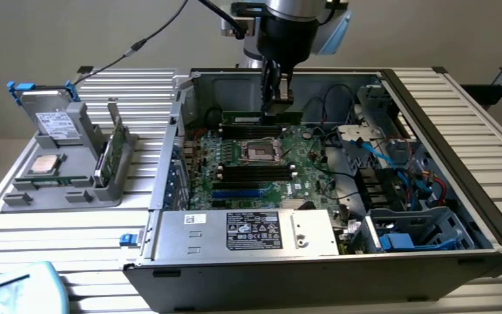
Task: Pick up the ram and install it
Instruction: 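Pick up the ram and move it above insertion slot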
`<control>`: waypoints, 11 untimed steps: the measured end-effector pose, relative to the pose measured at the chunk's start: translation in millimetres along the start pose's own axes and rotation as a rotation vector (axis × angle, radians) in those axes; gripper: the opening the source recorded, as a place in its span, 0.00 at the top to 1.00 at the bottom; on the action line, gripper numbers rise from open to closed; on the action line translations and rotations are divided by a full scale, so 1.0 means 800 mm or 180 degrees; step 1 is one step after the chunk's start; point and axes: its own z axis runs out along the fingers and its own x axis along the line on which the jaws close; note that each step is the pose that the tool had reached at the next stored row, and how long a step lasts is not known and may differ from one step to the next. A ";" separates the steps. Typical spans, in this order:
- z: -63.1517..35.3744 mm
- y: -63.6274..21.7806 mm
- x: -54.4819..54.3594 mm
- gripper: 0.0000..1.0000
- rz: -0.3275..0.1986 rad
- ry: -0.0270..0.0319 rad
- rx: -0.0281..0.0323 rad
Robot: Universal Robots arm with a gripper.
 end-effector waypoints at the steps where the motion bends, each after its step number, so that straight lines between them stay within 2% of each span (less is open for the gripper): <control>1: 0.001 -0.001 -0.001 0.86 0.0006 0.0000 0.0000; 5: 0.004 -0.002 -0.008 0.86 0.0019 -0.0002 0.0000; 11: 0.003 -0.002 -0.008 0.86 0.0019 -0.0002 0.0000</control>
